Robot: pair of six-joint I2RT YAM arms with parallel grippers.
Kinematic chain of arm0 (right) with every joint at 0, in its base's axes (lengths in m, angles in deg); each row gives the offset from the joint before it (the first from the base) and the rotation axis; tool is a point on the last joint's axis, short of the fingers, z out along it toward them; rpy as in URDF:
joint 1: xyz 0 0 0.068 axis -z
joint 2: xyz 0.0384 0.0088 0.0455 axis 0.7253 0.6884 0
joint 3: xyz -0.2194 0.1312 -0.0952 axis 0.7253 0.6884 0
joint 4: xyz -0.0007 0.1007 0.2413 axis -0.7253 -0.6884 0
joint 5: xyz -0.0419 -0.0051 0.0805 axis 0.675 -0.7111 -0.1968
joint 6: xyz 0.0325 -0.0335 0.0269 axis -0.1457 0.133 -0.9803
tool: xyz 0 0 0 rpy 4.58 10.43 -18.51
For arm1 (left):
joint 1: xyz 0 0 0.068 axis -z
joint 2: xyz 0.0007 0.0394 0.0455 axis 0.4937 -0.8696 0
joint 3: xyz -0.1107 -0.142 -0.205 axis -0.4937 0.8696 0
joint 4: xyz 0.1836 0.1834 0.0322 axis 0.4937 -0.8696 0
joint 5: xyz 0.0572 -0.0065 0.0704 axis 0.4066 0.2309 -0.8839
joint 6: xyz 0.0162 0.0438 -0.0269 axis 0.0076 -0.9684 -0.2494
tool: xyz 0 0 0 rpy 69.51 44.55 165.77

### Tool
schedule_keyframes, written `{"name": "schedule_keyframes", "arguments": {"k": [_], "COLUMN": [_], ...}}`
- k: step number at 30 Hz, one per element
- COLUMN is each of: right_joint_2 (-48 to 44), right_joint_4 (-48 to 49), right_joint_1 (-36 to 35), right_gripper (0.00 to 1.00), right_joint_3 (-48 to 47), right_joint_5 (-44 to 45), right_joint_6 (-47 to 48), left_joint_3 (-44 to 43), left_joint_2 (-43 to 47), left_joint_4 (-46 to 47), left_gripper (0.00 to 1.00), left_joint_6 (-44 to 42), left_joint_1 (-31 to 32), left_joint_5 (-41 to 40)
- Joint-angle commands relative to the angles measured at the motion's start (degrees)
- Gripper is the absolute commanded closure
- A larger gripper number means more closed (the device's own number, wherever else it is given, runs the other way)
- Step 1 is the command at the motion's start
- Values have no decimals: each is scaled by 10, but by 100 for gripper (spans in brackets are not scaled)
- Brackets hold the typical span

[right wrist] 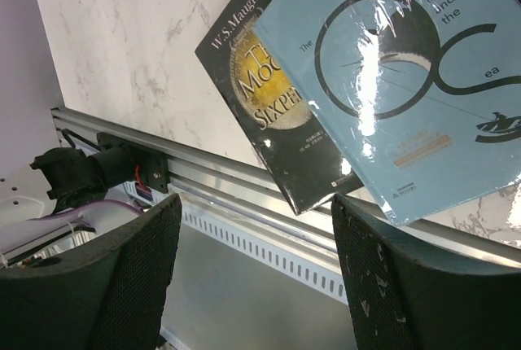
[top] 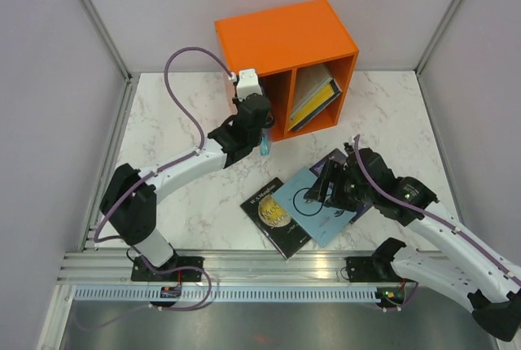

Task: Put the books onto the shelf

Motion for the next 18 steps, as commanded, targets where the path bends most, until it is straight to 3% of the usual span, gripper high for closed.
{"name": "schedule_keyframes", "arguments": {"k": [1,2,3,4,6,7,8,10,13,18], "right_joint_2": [-13,-15,-14,-13,-9,-7,-8,-17,-27,-42], "right_joint_4": [-12,-11,-6,-3,18,25,32,57,82,89], "right_joint_1": [1,1,1,1,1,1,1,2,2,2], "right_gripper": [22,22,22,22,23,23,23,23,23,24], "right_joint_3": [13,18,30,37,56,63,67,86,113,137], "right_joint_5": [14,20,29,36,40,45,47,47,45,35], "right_joint_6": [23,35,45,53,77,82,90,94,94,84], "left_joint_3": [6,26,30,33,39,36,25,23,64,96], "left_joint_2": [-8,-21,-58,-79,-129,-183,-212,-258,-275,-311], "left_joint_4": [413,479,609,672,806,918,954,954,953,953], "left_gripper": [98,98,98,98,98,98,98,98,98,98], "left_joint_6": [-169,-208,-250,-339,-426,-515,-556,-566,-475,-475], "left_joint_1": [20,29,33,37,53,59,71,76,78,95], "left_joint_5": [-135,-147,-157,-165,-169,-170,-170,-179,-187,-187]}}
